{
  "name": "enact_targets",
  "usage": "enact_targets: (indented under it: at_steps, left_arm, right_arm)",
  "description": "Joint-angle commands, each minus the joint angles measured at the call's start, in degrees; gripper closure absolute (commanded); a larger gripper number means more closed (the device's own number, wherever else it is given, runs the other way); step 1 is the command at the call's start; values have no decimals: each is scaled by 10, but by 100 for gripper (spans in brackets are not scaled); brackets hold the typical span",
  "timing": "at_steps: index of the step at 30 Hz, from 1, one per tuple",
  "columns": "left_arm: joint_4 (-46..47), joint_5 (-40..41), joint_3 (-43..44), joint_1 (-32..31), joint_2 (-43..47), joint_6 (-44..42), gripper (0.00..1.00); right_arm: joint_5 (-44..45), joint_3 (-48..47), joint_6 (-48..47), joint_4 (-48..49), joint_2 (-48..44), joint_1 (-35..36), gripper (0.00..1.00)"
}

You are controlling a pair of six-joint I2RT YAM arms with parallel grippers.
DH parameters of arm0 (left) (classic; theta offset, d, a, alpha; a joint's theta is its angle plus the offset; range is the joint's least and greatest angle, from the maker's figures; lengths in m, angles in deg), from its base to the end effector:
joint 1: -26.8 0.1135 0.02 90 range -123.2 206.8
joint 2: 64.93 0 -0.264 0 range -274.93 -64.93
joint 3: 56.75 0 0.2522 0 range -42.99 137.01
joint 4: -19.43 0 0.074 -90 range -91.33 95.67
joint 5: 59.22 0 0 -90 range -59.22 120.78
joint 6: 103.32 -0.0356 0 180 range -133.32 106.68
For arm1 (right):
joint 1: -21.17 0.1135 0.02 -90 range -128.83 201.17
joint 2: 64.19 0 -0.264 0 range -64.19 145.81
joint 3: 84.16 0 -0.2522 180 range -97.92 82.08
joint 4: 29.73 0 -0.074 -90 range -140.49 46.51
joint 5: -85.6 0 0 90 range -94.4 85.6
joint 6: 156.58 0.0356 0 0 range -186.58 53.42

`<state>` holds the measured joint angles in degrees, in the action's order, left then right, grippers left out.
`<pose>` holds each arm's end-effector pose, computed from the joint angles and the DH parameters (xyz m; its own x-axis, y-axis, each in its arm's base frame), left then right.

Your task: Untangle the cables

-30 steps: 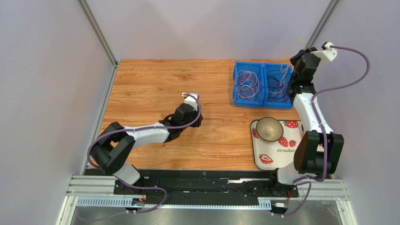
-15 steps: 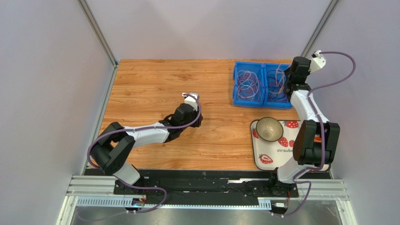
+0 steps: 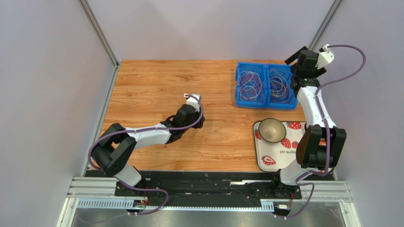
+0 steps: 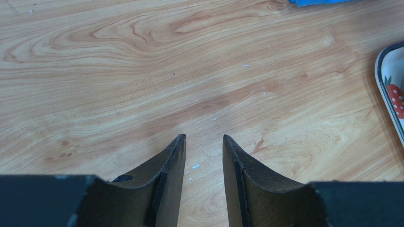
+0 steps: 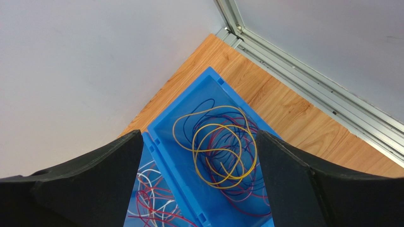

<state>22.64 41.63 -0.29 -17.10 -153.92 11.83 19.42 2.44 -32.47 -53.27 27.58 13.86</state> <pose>0.2374 -0.2191 0.1885 -0.5586 -0.0418 -0.8284 0.3594 0.8879 -0.2871 0.3742 -0.0625 0.3448 -0.0328 0.5214 -0.8527 0.6116 0.6852 0.3955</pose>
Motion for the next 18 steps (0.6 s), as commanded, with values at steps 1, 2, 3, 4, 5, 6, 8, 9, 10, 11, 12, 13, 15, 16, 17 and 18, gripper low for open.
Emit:
enact_targets:
  at_steps: [1,2,3,4,5,6,8,9,10,11,12,13,15,16,17,18]
  left_arm:
    - [12,0,10,-3,10,-6,57]
    - [12,1,10,-3,11,-6,57]
    - [11,1,10,-3,12,-6,57]
    - [11,2,10,-3,12,-6,57]
    - [11,2,10,-3,13,-6,57]
    - [11,2,9,-3,14,-6,57]
    - [11,6,8,-3,15,-6,57]
    - [12,7,8,-3,15,-6,57]
    - [11,11,8,-3,16,-6,57]
    - [11,14,9,-3,15,-5,57]
    - [10,15,9,-3,15,-5,57]
    - [10,18,10,-3,15,-5,57]
    - [10,22,9,-3,16,-4,57]
    - [13,26,5,-3,18,-3,57]
    - [15,29,5,-3,20,-2,57]
    - [15,32,5,-3,21,-2,57]
  right_arm:
    - [-25,-25,15,-2,-54,-2,8]
    - [-38,-26,15,-3,-56,-1,8]
    - [-46,-26,14,-5,-61,2,9]
    - [-53,-25,13,-5,-69,3,10]
    - [-67,-25,11,-9,-73,5,10]
    - [-73,-18,10,-11,-77,7,10]
    - [-86,-7,4,-12,-96,12,11]
    - [-89,10,-2,-11,-103,18,11]
    - [-95,21,-6,-9,-118,19,11]
    - [-114,32,-10,-4,-126,22,11]
    - [-128,45,-16,-1,-133,24,11]
    - [-147,67,-21,1,-141,25,11]
    - [-187,90,-37,3,-162,27,12]
    - [-198,115,-43,2,-170,27,12]
    - [-215,128,-48,4,-189,27,12]
    - [-223,141,-54,5,-197,29,12]
